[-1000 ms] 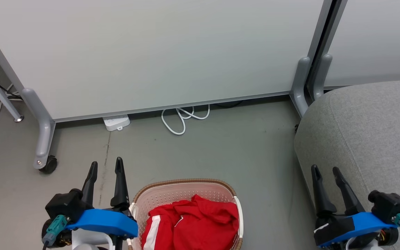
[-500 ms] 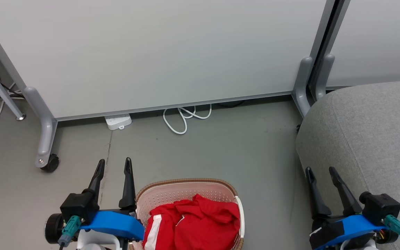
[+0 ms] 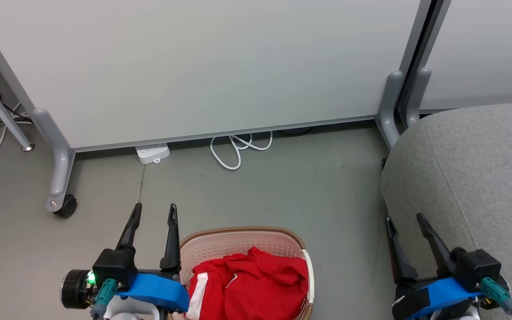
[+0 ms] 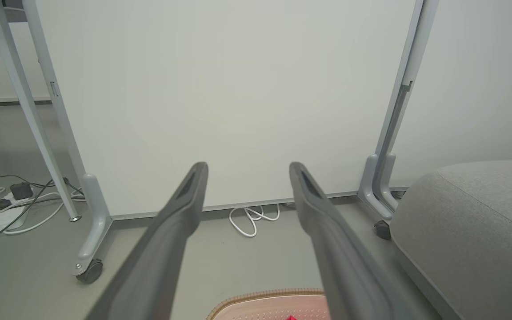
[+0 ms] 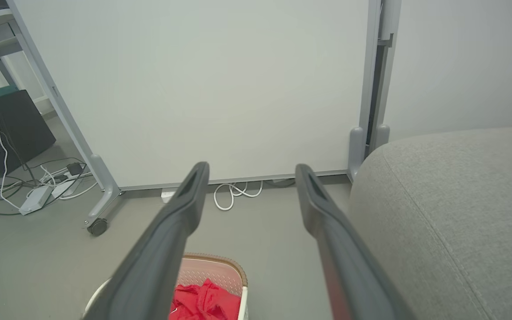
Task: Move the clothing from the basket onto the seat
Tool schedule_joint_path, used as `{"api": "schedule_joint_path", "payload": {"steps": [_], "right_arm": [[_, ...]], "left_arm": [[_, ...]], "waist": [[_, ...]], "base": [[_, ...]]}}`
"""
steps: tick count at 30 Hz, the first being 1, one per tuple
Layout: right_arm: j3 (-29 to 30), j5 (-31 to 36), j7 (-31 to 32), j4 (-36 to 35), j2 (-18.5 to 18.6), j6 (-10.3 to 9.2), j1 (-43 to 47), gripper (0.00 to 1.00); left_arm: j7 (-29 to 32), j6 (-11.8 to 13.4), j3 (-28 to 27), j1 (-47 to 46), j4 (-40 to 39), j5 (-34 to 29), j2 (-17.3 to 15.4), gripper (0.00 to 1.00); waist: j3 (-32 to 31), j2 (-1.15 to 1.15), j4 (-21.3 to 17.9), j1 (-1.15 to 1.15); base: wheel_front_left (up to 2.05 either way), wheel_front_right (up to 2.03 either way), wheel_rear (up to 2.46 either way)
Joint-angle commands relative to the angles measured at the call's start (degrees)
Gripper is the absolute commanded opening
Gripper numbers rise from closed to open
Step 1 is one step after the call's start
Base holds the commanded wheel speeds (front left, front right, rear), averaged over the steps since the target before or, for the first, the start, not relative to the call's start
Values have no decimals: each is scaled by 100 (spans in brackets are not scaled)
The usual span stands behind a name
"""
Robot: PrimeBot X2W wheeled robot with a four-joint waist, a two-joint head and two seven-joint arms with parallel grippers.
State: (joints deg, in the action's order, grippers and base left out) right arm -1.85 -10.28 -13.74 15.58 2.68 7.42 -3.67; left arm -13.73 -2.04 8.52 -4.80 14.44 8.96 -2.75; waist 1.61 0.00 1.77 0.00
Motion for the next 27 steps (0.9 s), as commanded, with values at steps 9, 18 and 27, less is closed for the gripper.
{"api": "schedule_joint_path", "payload": {"steps": [9,18,27], "right_arm": [[-53,433,-127,37,36,12,-75,100],[-57,543,-156,90,36,8,-77,100],[-67,541,-156,79,35,8,-81,100]], "left_arm": [[-120,47,93,-95,41,-431,-21,100],[-156,32,99,-90,75,-517,-19,100],[-156,14,88,-107,86,-469,-19,100]], "waist": [[33,0,14,0],[23,0,17,0],[51,0,25,0]], "base": [[0,0,0],[0,0,0],[0,0,0]]}}
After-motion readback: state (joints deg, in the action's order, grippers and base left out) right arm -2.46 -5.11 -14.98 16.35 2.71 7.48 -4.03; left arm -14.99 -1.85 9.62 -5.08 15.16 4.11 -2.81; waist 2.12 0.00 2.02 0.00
